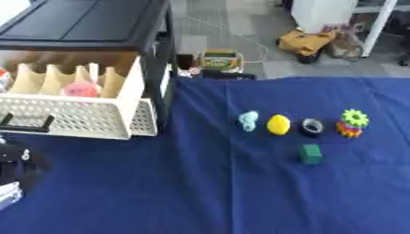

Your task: Pick up objects from table and place into drawer.

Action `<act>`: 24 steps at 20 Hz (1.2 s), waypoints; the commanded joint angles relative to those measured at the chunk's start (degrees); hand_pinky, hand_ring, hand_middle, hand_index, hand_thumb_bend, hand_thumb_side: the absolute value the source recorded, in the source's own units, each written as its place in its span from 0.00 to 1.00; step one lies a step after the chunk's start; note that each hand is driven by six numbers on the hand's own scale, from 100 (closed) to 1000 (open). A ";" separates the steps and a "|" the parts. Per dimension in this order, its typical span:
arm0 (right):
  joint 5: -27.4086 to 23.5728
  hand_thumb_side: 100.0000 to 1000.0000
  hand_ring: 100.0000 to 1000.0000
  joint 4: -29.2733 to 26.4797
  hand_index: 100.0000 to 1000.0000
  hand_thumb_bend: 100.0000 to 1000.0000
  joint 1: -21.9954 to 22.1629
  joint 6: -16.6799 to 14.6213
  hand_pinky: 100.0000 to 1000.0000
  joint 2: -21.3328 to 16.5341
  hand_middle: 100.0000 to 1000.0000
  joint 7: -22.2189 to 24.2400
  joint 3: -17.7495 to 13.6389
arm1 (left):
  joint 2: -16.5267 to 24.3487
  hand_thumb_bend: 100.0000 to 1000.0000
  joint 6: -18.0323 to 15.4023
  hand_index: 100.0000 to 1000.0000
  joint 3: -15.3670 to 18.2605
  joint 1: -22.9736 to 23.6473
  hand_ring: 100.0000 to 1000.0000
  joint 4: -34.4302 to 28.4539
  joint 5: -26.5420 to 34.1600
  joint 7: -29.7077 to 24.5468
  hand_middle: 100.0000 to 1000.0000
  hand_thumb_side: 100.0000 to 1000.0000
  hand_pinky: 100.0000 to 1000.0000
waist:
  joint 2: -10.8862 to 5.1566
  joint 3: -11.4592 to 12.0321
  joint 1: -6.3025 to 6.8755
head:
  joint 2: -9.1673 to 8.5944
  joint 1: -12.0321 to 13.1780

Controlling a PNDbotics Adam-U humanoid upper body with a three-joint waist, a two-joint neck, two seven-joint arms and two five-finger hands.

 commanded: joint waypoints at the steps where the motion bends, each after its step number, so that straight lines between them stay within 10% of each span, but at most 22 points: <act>1: -0.42 1.00 0.56 -0.94 0.71 0.00 -0.23 -0.08 0.56 -0.85 0.57 -0.35 -0.76 | 2.46 0.00 2.08 0.79 -0.21 -0.75 0.44 -0.76 -2.17 -1.73 0.52 1.00 0.38 | -1.17 -0.10 0.03 | -0.99 0.28; 24: -0.22 0.99 0.55 -0.94 0.70 0.00 0.35 -0.56 0.55 0.62 0.56 -1.23 -1.16 | -0.94 0.00 13.03 0.78 -3.20 -7.10 0.52 1.93 -14.70 -3.74 0.51 1.00 0.39 | -0.20 -0.90 -0.07 | -2.67 2.39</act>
